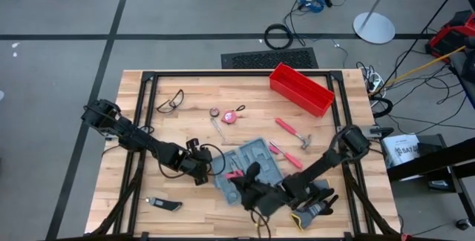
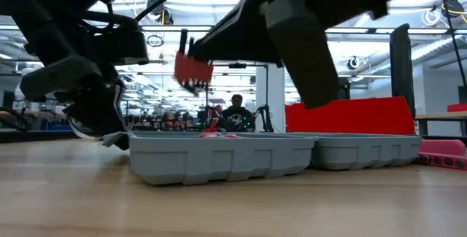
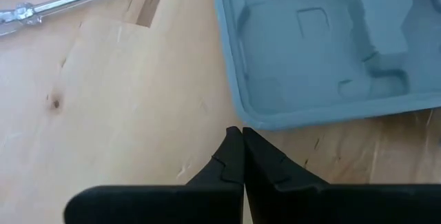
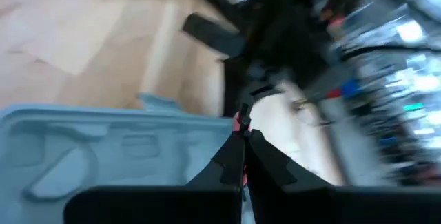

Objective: Prefit tool cases
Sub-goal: Put the hex key set into the toolbox

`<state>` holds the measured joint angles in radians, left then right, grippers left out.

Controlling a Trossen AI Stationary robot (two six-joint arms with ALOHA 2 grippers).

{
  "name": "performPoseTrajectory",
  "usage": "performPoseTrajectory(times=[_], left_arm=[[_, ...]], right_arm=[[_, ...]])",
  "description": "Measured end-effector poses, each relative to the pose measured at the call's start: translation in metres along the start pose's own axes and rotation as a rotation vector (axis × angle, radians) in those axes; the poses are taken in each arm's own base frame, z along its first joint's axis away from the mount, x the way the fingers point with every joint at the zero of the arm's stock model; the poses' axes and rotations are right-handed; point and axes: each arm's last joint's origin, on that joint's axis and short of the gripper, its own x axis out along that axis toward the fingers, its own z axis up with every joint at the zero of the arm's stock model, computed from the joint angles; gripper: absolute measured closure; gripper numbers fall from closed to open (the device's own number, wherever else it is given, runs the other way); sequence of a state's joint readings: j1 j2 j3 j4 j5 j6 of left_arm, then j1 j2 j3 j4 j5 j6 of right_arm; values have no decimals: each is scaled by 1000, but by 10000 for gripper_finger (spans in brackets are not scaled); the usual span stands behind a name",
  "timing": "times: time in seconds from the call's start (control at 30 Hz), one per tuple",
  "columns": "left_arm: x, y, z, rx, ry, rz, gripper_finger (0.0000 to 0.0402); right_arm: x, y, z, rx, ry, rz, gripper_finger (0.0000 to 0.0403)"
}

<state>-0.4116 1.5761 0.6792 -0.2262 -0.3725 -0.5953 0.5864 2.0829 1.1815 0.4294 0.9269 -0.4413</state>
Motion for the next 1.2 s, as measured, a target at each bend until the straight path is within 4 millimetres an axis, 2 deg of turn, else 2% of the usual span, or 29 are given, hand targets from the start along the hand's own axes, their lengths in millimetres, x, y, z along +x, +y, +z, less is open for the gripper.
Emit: performPoseTrajectory(times=[0.1,0.23,0.37,0.6,0.77,1.2], left_arm=[[0,0,0,-2,0,0,400],[0,0,0,-26,-11,14,400],[0,1,1,-47,-20,28,400],[0,1,0,-79,-20,28,400],[0,1,1,-80,-21,28,400],[0,1,0,-99,-16,22,400]], right_arm=[[-4,12,1,-82,-16,-79,403],[-2,24,1,-177,-11,-71,403],[0,35,-3,-371,16,-56,403],[1,40,-5,-446,-12,30,403],[5,40,-6,-468,-49,107,403],[32,22,-16,-464,-45,173,403]])
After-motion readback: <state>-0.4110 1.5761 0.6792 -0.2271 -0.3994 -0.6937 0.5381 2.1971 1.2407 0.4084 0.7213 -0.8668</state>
